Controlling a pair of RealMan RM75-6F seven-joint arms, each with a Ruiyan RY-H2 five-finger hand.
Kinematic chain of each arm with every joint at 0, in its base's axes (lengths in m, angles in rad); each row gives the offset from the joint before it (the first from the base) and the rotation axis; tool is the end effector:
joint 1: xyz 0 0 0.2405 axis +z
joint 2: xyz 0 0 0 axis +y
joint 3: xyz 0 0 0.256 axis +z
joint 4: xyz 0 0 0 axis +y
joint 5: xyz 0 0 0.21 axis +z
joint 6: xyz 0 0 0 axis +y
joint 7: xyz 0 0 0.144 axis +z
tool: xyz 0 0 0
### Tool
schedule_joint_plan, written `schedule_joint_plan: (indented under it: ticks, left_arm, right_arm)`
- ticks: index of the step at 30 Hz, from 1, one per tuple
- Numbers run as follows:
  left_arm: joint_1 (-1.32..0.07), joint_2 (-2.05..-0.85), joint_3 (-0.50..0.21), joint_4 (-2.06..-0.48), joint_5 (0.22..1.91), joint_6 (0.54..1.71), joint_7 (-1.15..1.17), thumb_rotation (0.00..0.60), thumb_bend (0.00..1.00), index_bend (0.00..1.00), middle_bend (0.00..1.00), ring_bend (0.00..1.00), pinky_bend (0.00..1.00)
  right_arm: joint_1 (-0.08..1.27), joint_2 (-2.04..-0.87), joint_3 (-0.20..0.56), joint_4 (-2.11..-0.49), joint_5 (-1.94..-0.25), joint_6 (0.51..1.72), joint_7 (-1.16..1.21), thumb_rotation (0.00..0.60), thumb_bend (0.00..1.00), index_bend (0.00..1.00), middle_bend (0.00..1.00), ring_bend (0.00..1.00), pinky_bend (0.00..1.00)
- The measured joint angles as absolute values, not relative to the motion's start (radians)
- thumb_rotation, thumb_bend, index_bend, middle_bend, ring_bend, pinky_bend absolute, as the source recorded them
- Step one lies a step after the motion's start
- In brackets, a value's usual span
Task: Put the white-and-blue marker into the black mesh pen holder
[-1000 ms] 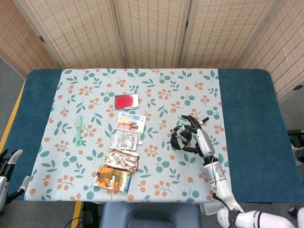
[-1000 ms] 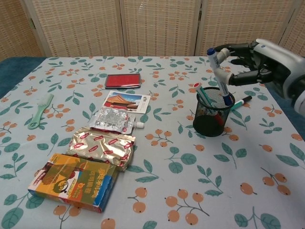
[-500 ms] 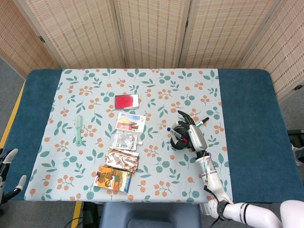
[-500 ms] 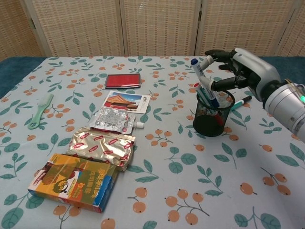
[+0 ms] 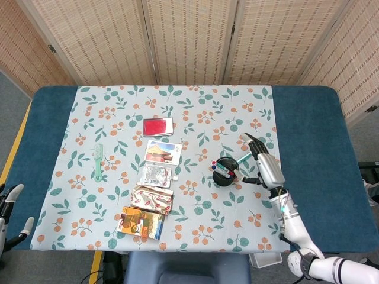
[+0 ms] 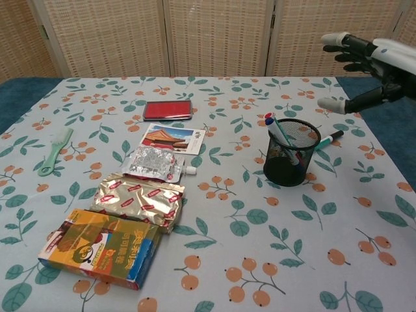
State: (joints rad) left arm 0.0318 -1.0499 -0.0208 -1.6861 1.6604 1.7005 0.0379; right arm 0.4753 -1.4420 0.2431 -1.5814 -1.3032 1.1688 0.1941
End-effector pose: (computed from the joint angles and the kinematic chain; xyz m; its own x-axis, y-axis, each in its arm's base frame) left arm -0.2888 0.1370 0.1896 0.4182 -0.1394 0.8976 0.9015 -0.0575 -0.4289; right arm -0.1941 -0.3116 0.0513 -0.1108 -0.1619 0.9806 -0.9720 -0.1883 -0.1409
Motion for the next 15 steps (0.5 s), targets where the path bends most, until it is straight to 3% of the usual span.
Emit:
schedule_joint_plan:
  ticks: [7,15]
  left_arm:
    - [0.025,-1.059,-0.020,-1.688,1.659,1.684,0.060,0.600,0.40,0.07,0.16,0.04,0.26]
    - [0.014,-1.072,-0.019,-1.689,1.654,1.662,0.082,0.600,0.40,0.07,0.16,0.04,0.26]
  right_arm:
    - [0.443,-1.287,0.217,-1.589,-1.319,1.177,0.078,0.600,0.30,0.20,0.00,0.00,0.00]
    - [0.458,-1.284,0.176,-1.466,-1.312,1.127,-0.084,0.600,0.31,0.25,0.00,0.00,0.00]
